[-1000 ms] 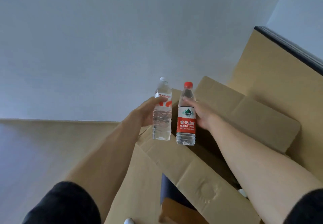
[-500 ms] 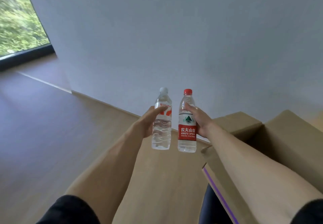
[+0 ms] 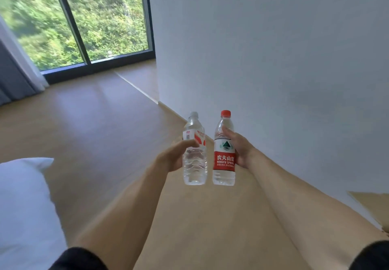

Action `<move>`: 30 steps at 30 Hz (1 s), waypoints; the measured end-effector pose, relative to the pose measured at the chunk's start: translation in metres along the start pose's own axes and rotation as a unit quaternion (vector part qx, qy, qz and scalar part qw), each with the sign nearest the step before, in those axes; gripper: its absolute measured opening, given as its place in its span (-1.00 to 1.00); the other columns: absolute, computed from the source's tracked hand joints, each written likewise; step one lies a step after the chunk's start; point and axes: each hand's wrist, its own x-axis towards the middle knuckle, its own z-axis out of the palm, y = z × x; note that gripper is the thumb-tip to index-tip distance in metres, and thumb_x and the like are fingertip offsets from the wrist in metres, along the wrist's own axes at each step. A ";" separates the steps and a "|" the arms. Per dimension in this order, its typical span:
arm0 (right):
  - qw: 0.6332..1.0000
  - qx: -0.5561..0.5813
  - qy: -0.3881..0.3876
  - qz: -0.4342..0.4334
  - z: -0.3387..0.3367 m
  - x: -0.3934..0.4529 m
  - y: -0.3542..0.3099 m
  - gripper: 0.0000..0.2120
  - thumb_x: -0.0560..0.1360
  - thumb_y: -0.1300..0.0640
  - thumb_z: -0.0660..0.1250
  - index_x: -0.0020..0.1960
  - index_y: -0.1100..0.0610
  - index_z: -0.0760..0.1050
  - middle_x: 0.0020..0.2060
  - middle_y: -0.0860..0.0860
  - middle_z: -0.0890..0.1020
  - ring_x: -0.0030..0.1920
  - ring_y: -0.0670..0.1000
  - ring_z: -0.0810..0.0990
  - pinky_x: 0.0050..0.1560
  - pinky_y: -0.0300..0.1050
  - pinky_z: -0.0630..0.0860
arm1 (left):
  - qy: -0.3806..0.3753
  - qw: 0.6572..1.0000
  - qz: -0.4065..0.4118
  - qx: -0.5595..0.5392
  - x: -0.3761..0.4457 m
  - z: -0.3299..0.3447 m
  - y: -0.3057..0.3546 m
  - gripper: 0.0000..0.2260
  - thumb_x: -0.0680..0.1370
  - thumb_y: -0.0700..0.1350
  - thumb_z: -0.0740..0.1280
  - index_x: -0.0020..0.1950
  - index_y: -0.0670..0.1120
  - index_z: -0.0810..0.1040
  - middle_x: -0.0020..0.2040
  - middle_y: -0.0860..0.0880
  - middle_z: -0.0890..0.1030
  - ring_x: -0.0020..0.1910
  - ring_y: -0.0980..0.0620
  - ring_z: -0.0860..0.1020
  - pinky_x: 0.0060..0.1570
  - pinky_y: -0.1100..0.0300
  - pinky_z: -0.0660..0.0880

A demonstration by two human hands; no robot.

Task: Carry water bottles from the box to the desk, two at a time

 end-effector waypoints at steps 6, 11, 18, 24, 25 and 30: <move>0.998 -0.020 -0.064 0.017 0.070 0.052 -0.004 -0.44 0.54 -0.19 0.37 0.35 0.19 0.45 0.01 0.19 0.70 -0.06 0.18 0.71 -0.05 0.11 0.67 | 0.157 0.984 0.079 0.011 -0.019 -0.067 0.004 -0.61 0.50 -0.23 0.49 0.29 -0.16 0.49 0.05 -0.23 0.62 -0.11 -0.14 0.65 -0.09 -0.05 0.64; 0.991 -0.014 -0.130 0.036 0.120 0.106 -0.002 -0.40 0.52 -0.20 0.39 0.40 0.17 0.43 0.24 0.28 0.61 0.14 0.28 0.62 0.26 0.26 0.54 | 0.272 0.958 0.093 -0.001 -0.025 -0.121 0.013 -0.48 0.42 -0.16 0.58 0.29 -0.06 0.42 0.10 -0.21 0.64 -0.06 -0.16 0.66 0.01 -0.22 0.60; 0.975 -0.026 -0.203 0.088 0.178 0.202 -0.015 -0.30 0.40 -0.19 0.45 0.38 0.21 0.42 0.02 0.17 0.63 -0.07 0.15 0.65 0.09 0.09 0.61 | 0.267 0.954 0.047 -0.128 -0.005 -0.185 0.045 -0.50 0.41 -0.08 0.54 0.26 -0.18 0.45 -0.07 -0.22 0.53 -0.12 -0.19 0.56 -0.10 -0.04 0.54; 0.957 -0.044 -0.261 0.118 0.210 0.288 -0.052 -0.45 0.52 -0.15 0.39 0.34 0.19 0.43 0.06 0.19 0.63 -0.09 0.15 0.65 0.18 0.13 0.56 | 0.280 0.939 0.066 -0.188 0.030 -0.226 0.089 -0.63 0.37 -0.20 0.33 0.16 -0.25 0.51 -0.06 -0.19 0.57 -0.10 -0.16 0.55 0.03 -0.07 0.55; 0.954 -0.050 -0.272 0.120 0.216 0.301 -0.059 -0.46 0.53 -0.15 0.39 0.33 0.19 0.43 0.05 0.19 0.63 -0.08 0.15 0.65 0.24 0.16 0.52 | 0.291 0.936 0.082 -0.179 0.037 -0.232 0.094 -0.54 0.35 -0.22 0.35 0.25 -0.26 0.47 0.01 -0.22 0.56 -0.04 -0.19 0.55 0.13 -0.14 0.51; 0.931 -0.071 -0.330 0.136 0.242 0.347 -0.085 -0.53 0.50 -0.18 0.38 0.18 0.18 0.49 -0.12 0.12 0.69 -0.15 0.11 0.69 0.06 0.07 0.61 | 0.363 0.899 0.169 -0.176 0.060 -0.253 0.115 -0.40 0.31 -0.20 0.54 0.27 -0.13 0.34 0.08 -0.26 0.58 -0.13 -0.17 0.66 -0.20 -0.06 0.61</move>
